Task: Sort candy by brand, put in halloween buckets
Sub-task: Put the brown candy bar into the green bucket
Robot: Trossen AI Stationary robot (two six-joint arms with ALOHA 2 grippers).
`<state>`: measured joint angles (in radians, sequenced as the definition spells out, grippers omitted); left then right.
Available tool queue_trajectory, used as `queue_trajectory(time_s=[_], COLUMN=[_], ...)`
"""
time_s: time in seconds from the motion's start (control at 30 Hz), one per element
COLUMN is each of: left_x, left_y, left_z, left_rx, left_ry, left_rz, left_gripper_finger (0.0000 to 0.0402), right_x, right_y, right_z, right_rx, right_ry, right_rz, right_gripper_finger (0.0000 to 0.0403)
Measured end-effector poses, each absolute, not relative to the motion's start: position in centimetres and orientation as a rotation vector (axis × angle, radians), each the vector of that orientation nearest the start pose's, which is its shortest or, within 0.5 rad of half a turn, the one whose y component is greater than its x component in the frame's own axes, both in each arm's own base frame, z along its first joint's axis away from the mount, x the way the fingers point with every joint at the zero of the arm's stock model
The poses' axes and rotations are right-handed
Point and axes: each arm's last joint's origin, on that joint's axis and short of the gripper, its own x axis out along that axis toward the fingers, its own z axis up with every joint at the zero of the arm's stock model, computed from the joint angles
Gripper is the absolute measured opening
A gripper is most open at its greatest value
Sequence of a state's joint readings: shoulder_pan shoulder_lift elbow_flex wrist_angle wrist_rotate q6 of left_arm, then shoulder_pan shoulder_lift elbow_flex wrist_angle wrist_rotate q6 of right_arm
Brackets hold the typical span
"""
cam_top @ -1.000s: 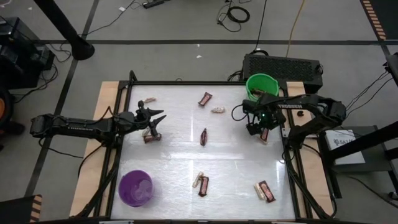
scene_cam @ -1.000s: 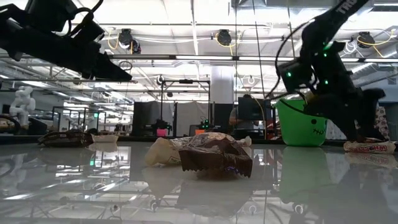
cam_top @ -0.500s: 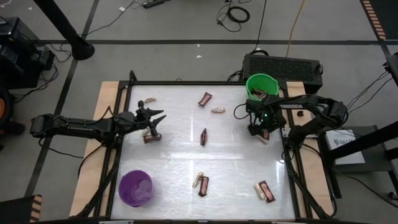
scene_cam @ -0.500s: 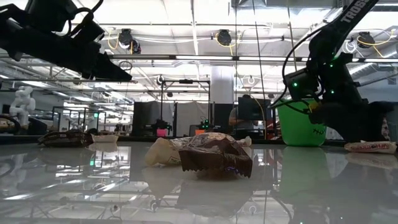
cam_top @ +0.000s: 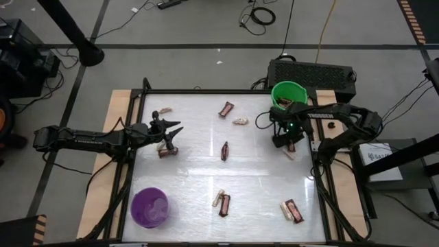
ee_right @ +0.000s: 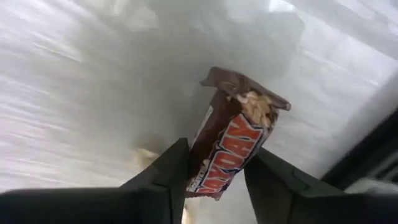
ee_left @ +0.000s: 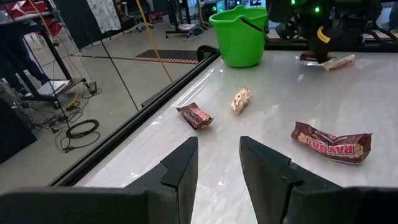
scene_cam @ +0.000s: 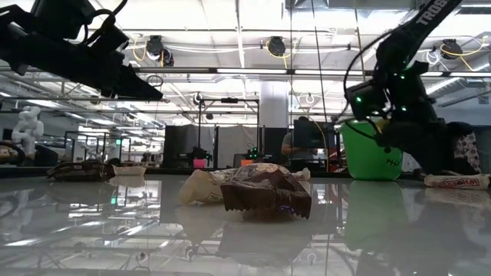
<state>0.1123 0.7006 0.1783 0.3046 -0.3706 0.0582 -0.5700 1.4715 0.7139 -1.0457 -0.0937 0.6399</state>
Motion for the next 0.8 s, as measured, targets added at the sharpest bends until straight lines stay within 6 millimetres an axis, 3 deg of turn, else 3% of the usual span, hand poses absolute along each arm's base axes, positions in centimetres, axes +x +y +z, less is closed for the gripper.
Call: queue_trajectory(time_s=[0.37,0.6,0.8], left_x=[15.1,15.1,15.1], left_y=[2.8,2.8,2.8], left_z=[18.3,18.3,18.3], left_rx=[0.085,0.085,0.085], left_ry=[0.232,0.232,0.232], left_rz=[0.475,0.475,0.475], left_gripper_finger=[0.0128,0.0128,0.0128], right_x=[19.4,21.8,22.7], right_y=[-11.5,-12.0,-13.1], right_z=[19.1,24.2,29.0], right_rx=[0.983,0.9,0.729], right_ry=[1.469,1.358,1.215], right_rz=[-0.813,-0.753,-0.903], right_gripper_finger=[0.0129,0.013,0.013])
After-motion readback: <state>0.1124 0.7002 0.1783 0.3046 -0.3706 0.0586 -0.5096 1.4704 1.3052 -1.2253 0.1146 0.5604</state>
